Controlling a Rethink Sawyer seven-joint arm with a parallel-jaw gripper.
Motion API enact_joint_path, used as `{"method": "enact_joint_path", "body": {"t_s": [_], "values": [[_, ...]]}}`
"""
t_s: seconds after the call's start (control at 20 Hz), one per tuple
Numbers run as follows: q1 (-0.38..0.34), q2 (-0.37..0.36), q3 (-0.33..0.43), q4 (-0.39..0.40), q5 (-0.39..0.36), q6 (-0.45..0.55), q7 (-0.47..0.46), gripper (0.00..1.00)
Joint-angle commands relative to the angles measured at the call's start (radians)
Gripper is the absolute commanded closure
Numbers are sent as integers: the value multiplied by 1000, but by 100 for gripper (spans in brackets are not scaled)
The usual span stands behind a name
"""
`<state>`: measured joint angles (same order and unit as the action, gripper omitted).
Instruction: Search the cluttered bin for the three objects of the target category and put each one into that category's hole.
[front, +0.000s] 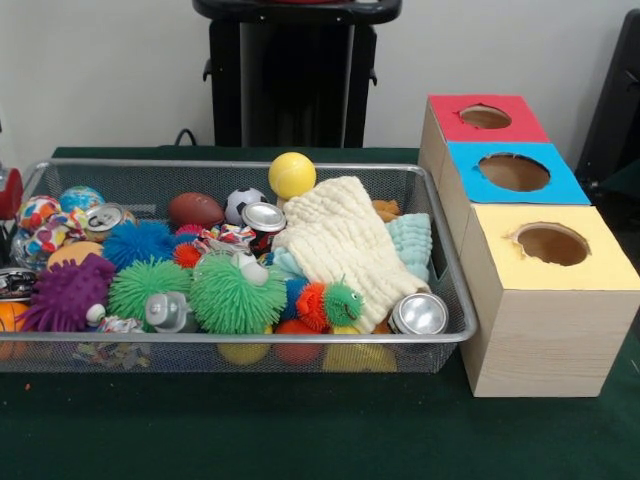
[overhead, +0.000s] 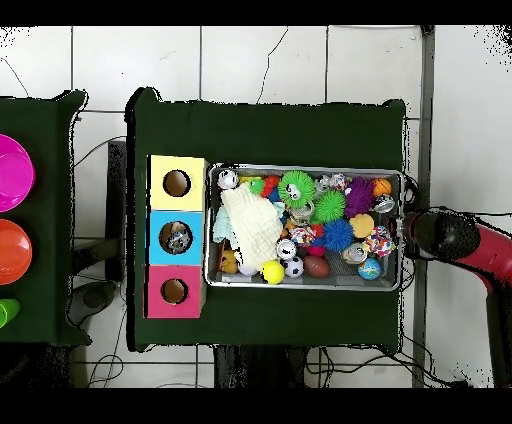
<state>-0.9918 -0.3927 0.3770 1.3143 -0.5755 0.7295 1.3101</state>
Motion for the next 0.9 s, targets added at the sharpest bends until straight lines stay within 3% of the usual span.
{"method": "enact_joint_path", "body": {"t_s": [0.05,0.3,0.35,0.9], "values": [[76,7,161,167,54,-4,-87,100],[101,1,131,150,44,32,-77,100],[105,0,127,146,40,37,-76,0],[121,-14,106,145,25,55,-92,0]]}}
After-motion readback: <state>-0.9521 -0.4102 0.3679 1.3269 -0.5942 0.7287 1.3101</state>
